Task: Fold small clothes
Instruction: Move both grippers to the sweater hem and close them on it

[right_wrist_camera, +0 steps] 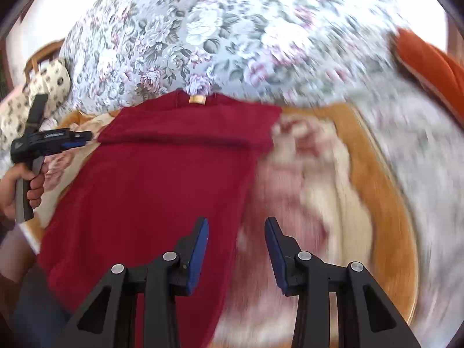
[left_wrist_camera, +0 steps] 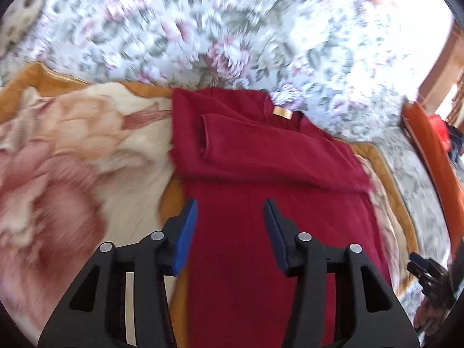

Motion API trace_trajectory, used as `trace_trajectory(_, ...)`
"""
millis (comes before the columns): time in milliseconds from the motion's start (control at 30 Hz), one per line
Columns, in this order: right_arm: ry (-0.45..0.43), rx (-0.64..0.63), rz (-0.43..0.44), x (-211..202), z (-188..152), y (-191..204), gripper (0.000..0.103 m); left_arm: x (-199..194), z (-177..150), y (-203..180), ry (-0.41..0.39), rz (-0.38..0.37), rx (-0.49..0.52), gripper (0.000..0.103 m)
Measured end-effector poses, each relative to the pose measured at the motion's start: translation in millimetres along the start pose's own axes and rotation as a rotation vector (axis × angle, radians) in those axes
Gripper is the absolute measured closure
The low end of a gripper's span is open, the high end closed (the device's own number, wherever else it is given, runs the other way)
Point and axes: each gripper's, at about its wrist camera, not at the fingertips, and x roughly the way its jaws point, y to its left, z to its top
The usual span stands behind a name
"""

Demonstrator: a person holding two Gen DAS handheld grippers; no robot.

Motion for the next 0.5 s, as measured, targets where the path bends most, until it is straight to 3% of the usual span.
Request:
trace_trajectory(67,0.008,0.056,0.046,-12.9,-28.6,-2.7,0.064,-32.0,-26.7,7.5,-0.013,-0.012,-0.009,0.044)
trace_trajectory(133,0.033,0.1,0.089,-19.7,-53.7,-0.7,0.064,-51.4,-50.1,14.1,-0.007,-0.011,-0.02,0.039)
trace_trajectory(300,0.078,0.183,0.168,-23.5,-92.2,7.6,0.064,-80.3,-111.6,23.3,0.04,-0.041,-0.023,0.039)
trace_trajectory(500,0.083,0.285,0.263,-20.5,-95.3,2.8,0.064,-83.2,-155.1,23.7,0.093,-0.079,-0.05,0.039)
